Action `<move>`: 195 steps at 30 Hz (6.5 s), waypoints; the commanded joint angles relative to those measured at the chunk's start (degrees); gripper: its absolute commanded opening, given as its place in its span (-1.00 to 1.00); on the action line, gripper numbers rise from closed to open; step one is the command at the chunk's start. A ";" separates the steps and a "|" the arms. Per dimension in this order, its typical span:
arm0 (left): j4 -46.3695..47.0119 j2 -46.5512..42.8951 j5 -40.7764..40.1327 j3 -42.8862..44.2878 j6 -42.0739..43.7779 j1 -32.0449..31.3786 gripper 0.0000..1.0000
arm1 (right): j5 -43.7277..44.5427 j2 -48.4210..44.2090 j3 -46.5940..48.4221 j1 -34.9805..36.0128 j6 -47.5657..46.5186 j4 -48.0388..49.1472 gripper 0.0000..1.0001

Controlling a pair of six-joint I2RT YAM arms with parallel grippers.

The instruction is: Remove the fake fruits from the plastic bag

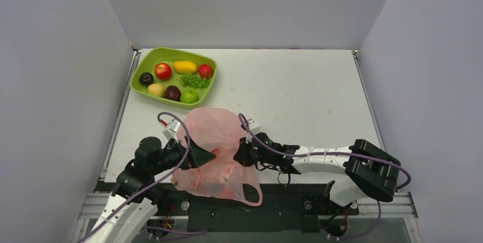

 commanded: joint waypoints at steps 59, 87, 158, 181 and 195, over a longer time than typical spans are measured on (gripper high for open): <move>37.92 42.45 -46.57 3.39 18.51 -18.36 0.46 | -3.11 -2.84 2.82 -2.31 5.05 4.30 -1.00; -4.80 16.51 -28.85 11.61 8.30 -14.47 0.56 | 17.37 -4.06 26.14 3.99 -30.14 -22.58 0.56; 22.72 16.36 -38.94 -6.28 0.25 -14.35 0.63 | 28.50 4.48 31.51 0.59 -13.94 -28.36 0.25; -3.54 8.45 -24.29 6.21 -4.94 -13.61 0.52 | 20.94 -6.79 6.69 8.87 2.38 5.46 0.27; 10.41 6.45 -24.09 -0.32 -7.25 -13.61 0.38 | 40.85 2.52 15.14 13.90 8.85 -4.01 0.14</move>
